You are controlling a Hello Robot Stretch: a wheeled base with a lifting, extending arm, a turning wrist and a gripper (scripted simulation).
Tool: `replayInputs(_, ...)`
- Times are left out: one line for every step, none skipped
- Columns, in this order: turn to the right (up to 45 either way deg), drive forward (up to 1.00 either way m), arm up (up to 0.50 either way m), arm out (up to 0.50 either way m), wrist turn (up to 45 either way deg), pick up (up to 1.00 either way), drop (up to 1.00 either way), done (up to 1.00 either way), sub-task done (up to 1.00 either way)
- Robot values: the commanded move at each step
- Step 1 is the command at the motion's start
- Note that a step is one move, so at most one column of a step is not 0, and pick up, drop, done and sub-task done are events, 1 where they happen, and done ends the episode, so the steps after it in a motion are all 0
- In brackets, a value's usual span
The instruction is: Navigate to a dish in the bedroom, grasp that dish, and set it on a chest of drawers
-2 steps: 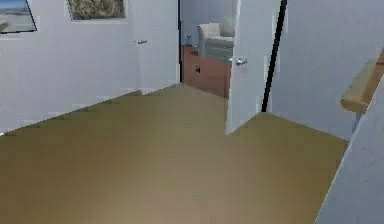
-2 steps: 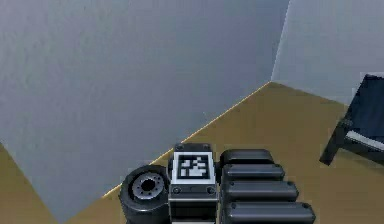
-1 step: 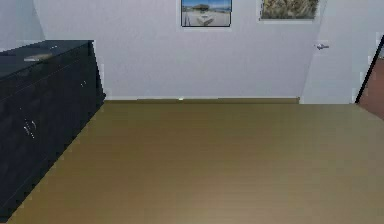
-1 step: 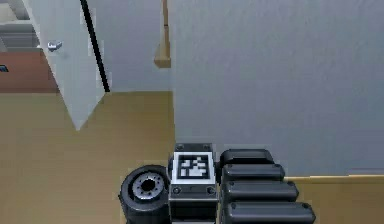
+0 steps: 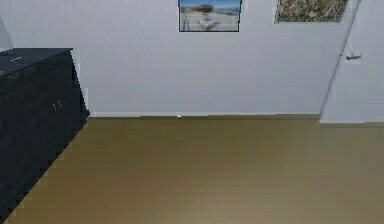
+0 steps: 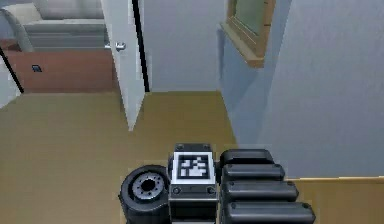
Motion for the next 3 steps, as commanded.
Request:
replayInputs(-24.0,0.0,0.0,0.0,0.0,0.0,0.0,0.0,0.0)
replayInputs(0.0,1.0,0.0,0.0,0.0,0.0,0.0,0.0,0.0)
replayInputs(-3.0,0.0,0.0,0.0,0.0,0.0,0.0,0.0,0.0)
